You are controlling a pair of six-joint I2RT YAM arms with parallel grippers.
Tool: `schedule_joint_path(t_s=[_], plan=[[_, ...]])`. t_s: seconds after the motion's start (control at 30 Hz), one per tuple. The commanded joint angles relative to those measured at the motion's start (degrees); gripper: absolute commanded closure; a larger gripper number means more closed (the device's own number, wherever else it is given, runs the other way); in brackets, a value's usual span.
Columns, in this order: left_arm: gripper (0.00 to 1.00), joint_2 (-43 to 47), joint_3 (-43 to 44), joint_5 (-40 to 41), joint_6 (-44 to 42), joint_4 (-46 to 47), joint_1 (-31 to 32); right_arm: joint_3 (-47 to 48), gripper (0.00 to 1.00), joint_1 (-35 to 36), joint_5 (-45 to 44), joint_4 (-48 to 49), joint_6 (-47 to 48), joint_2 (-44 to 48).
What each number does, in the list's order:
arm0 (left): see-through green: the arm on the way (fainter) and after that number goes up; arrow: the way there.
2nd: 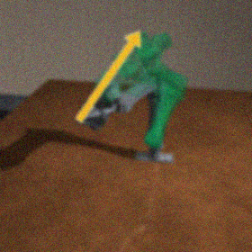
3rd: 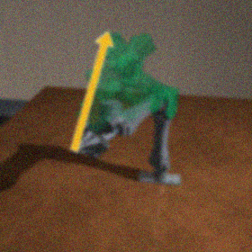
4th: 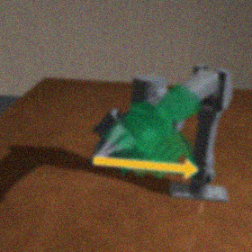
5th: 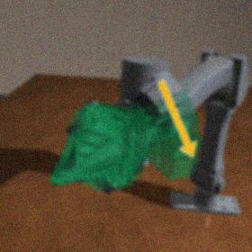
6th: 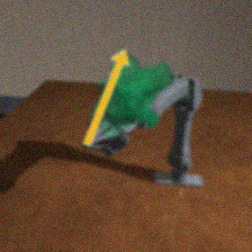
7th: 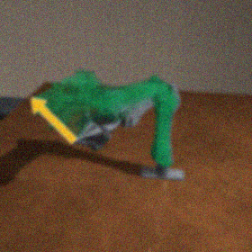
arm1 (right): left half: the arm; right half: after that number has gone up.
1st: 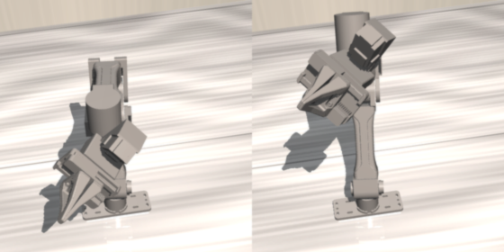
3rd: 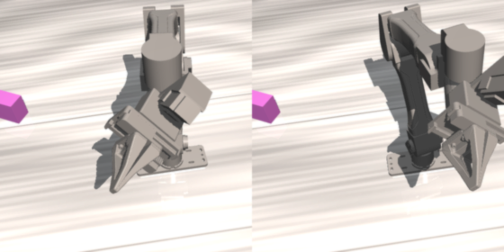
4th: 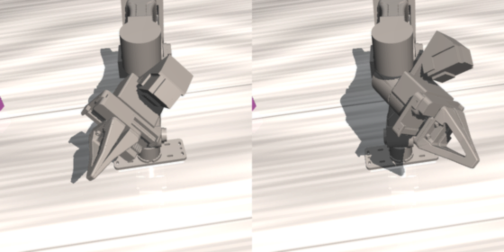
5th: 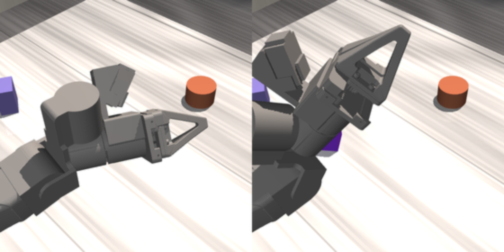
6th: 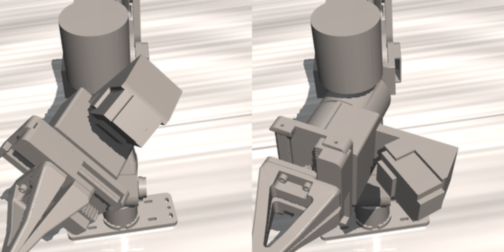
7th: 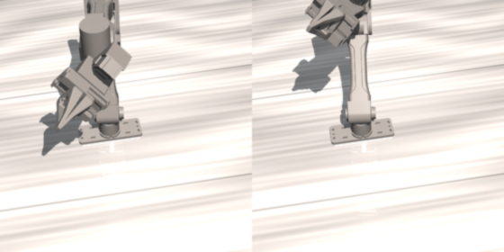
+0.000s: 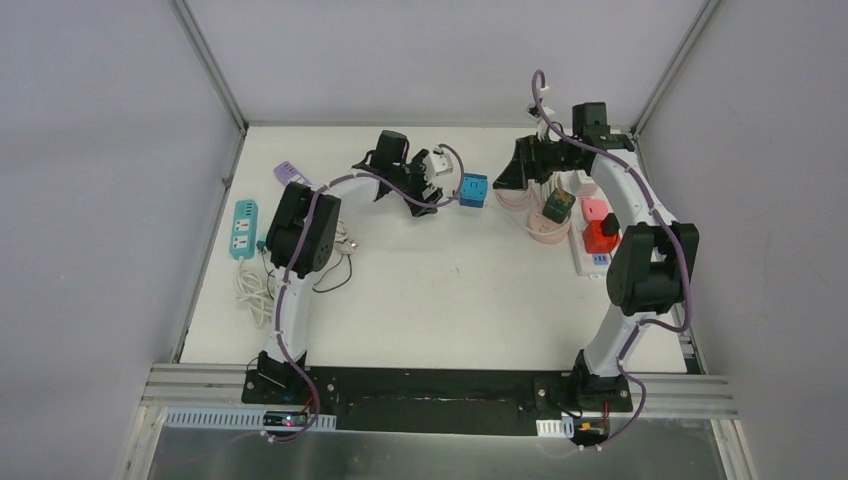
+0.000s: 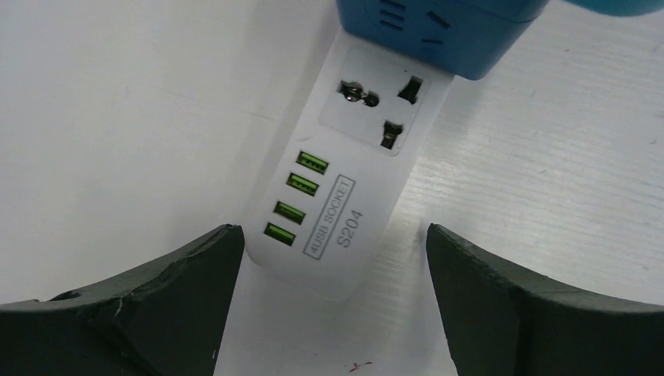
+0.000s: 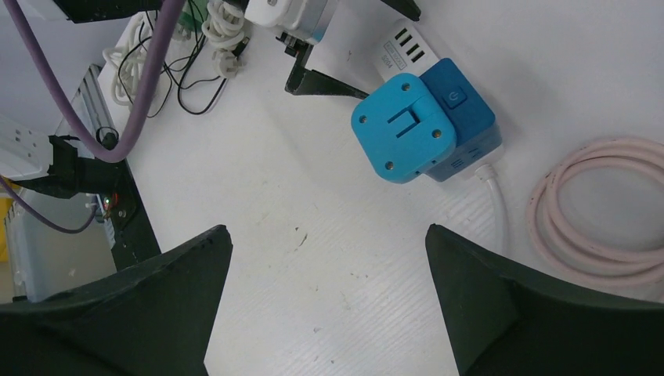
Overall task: Pull the plug off the socket
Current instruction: Move the socket to the center of the board.
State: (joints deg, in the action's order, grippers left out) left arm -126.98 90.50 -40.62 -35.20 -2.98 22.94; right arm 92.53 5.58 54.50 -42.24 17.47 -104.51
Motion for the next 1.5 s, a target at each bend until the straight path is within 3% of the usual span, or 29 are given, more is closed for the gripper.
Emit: schedule_joint_path(t_s=[0.0,0.23,0.47,0.73,0.87,0.93,1.1,1.23,1.3,1.47], plan=[[0.11,-2.4,5.8,2.0,-7.5,-4.2,-0.1,0.1,0.01,-1.5,3.5,4.1,-3.7,3.6],[0.15,-3.5,6.4,2.5,-7.7,-4.3,0.7,0.2,0.02,-1.3,5.3,3.5,-3.5,2.4],[0.27,-3.9,6.2,3.2,-8.2,-3.9,3.4,0.5,0.02,-0.5,5.0,1.4,-0.8,2.2],[0.55,1.9,-2.3,4.8,-9.0,-3.9,5.4,-1.1,0.02,0.0,4.5,-0.4,1.6,3.4],[0.75,8.3,-9.4,7.8,-8.8,-3.7,7.1,-0.8,0.03,0.9,3.6,-4.1,6.2,4.1],[0.84,12.0,-13.6,9.1,-7.8,-2.5,8.3,-0.1,0.03,1.5,3.0,-7.6,10.0,4.4],[0.96,20.2,-23.9,13.2,-3.3,-0.1,12.4,1.7,0.03,2.4,3.3,-16.0,20.1,4.9],[0.97,25.6,-31.9,16.4,3.4,2.8,16.0,1.8,0.04,2.9,3.6,-23.6,31.7,6.4],[0.98,27.5,-35.3,18.0,6.9,5.1,17.9,0.7,0.04,3.8,2.9,-29.5,41.7,8.3],[1.00,31.7,-42.3,21.7,15.6,10.4,23.4,-9.1,0.03,4.8,-1.2,-34.3,61.8,17.8]])
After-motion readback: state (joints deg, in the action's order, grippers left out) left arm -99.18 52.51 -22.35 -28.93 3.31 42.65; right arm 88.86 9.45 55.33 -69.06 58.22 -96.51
